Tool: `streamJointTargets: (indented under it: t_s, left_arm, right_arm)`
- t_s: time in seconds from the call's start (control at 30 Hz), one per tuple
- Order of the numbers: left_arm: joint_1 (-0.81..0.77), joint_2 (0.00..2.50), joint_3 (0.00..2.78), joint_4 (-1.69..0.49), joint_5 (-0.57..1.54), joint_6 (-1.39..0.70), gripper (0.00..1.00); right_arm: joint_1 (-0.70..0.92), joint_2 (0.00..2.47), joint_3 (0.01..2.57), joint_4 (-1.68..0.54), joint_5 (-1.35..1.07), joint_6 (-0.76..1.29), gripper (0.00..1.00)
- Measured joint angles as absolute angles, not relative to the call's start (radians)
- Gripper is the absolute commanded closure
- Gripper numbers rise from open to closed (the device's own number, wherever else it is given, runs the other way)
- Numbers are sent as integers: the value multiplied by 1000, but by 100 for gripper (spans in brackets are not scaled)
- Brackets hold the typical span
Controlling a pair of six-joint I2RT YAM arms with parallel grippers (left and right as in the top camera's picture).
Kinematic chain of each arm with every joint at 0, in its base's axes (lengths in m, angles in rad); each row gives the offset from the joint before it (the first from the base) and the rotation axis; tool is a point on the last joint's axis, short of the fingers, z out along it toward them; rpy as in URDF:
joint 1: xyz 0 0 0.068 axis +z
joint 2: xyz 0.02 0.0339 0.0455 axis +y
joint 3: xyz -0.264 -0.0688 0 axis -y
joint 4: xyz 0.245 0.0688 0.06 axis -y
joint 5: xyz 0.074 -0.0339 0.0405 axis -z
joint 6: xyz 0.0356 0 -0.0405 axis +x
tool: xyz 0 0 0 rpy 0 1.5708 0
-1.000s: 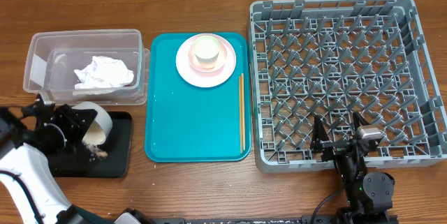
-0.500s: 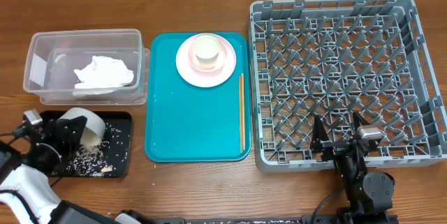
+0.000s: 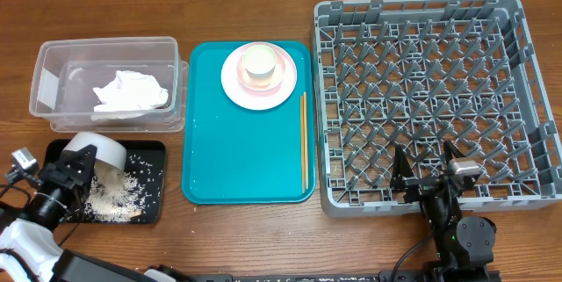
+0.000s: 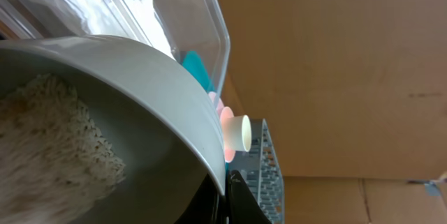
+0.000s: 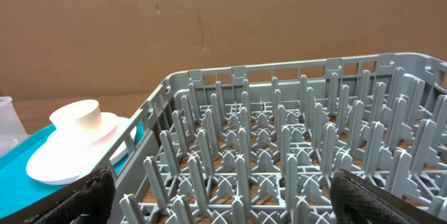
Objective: Sort waste into correct bins and load items into the dishwasher
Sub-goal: 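Tip the bowl over the black tray with the left gripper, pouring rice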
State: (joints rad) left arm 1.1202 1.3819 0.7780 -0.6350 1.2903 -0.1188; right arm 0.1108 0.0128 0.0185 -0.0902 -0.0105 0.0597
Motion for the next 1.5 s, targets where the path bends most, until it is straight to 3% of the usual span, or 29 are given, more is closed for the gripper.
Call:
streamJointTargets:
  t_s: [0.57,1.3,1.5]
  left_arm:
    - [1120,1456,777,-576,1525,-120,96]
    - [1119,1458,777,-611,1553,-123,96]
    - [1046,1458,777,-625,1521,-137,96]
  right_arm:
    - [111,13,19,-90,-10,59,0]
    - [111,13,19,-90,-10,59,0]
    - [111,13,19,-91,-10,60,0]
